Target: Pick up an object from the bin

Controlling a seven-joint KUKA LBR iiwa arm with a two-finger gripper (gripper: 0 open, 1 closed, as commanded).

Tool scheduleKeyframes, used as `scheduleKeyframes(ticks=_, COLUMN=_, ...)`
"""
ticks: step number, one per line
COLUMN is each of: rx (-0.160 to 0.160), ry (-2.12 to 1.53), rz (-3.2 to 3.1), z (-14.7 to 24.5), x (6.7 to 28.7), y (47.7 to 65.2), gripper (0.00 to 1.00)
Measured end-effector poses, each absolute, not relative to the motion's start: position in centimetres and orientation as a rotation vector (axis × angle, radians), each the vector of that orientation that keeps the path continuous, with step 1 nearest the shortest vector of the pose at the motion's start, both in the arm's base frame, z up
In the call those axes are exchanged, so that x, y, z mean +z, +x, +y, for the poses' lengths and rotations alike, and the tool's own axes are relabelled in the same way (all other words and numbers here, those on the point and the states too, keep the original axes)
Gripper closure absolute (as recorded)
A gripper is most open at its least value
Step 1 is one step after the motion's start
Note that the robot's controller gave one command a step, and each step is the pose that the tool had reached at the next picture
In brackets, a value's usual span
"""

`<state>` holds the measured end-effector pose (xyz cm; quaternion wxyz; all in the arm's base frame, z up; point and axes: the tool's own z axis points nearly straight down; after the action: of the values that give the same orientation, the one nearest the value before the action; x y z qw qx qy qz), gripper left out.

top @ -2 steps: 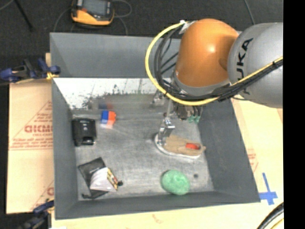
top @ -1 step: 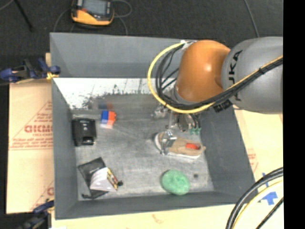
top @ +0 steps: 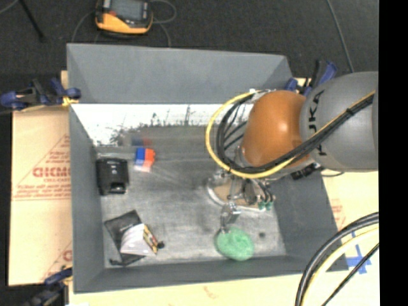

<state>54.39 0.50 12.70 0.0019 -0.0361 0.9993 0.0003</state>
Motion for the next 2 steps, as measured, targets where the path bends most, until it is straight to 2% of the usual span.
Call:
scheduleKeyframes(ticks=1, rx=0.000, ry=-0.410, rz=3.109, z=-5.57, x=9.43, y=59.41, gripper=1.00)
scheduleKeyframes(ticks=2, rx=0.000, ry=-0.408, rz=3.113, z=-5.59, x=9.23, y=59.27, gripper=0.00)
